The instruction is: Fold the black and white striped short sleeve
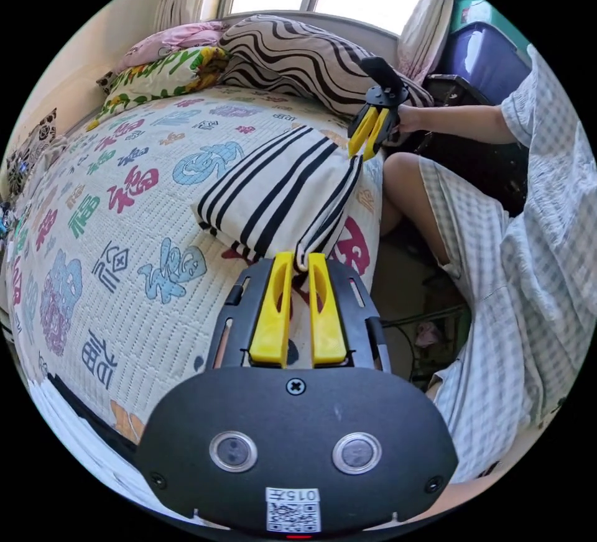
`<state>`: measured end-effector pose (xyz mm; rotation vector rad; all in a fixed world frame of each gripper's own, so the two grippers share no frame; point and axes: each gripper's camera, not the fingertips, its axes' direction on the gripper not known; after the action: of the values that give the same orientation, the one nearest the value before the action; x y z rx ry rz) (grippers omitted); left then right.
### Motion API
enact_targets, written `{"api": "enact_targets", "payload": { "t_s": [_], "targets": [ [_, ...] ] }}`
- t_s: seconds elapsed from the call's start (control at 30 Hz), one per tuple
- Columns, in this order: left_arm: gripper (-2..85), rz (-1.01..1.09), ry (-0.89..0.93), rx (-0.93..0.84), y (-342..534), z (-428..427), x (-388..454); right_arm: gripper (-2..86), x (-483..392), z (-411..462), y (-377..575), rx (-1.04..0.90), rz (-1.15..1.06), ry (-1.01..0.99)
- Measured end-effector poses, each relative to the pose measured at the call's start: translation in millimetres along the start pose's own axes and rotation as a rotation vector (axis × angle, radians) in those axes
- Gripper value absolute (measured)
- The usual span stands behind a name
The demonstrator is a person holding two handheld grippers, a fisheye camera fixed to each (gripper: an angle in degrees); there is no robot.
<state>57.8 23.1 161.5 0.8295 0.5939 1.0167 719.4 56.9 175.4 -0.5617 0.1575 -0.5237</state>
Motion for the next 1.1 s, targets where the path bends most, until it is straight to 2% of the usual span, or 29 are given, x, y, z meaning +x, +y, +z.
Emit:
{"api": "enact_targets", "payload": {
  "t_s": [0.07, 0.2, 0.33, 0.43, 0.5, 0.6, 0.83, 0.87, 0.97, 1.03, 1.1],
  "targets": [
    [4.1, -0.04, 0.065, -0.025, -0.1, -7.3, -9.6, 7.5, 1.4, -12.2, 14.1, 0.006, 0.066, -0.015],
    [5.0, -0.263, 0.172, 0.105, -13.0, -27.6, -44.6, 7.0, -0.1, -47.9, 26.0, 0.175, 0.199, -0.069],
    [5.5, -0.388, 0.253, 0.155, -36.5, -1.2, -66.3, 5.4, 1.5, -47.0, 1.9, 0.3, 0.207, -0.208],
    [4.8, -0.454, 0.335, 0.08, -45.6, 40.2, -77.9, 1.4, 9.2, -19.8, -22.1, 0.213, 0.261, -0.272],
    [1.3, -0.502, 0.379, 0.052, -40.1, 57.5, -84.0, 0.0, 19.6, 4.9, -25.4, 0.072, 0.353, -0.334],
    [-0.4, -0.531, 0.408, 0.026, -31.3, 66.2, -87.2, -0.5, 26.6, 8.7, -9.8, 0.05, 0.442, -0.434],
    [-0.5, -0.549, 0.453, -0.022, -38.8, 67.4, -102.9, -0.4, 23.6, -13.2, 0.3, -0.008, 0.476, -0.459],
    [-0.2, -0.547, 0.446, -0.034, -42.9, 59.9, -106.7, -0.2, 21.0, -25.1, 0.3, 0.024, 0.455, -0.454],
    [2.6, -0.504, 0.299, 0.102, -59.4, 19.3, -110.3, 1.8, 12.4, -72.8, -3.1, 0.224, 0.399, -0.377],
    [8.4, -0.446, 0.123, 0.144, -80.4, -2.0, -109.6, 6.0, 3.0, -100.1, -17.2, 0.287, 0.351, -0.193],
    [10.6, -0.322, -0.029, 0.136, -113.5, -12.5, -114.5, 10.1, -5.3, -121.1, -50.3, 0.25, 0.256, -0.01]
  ]
}}
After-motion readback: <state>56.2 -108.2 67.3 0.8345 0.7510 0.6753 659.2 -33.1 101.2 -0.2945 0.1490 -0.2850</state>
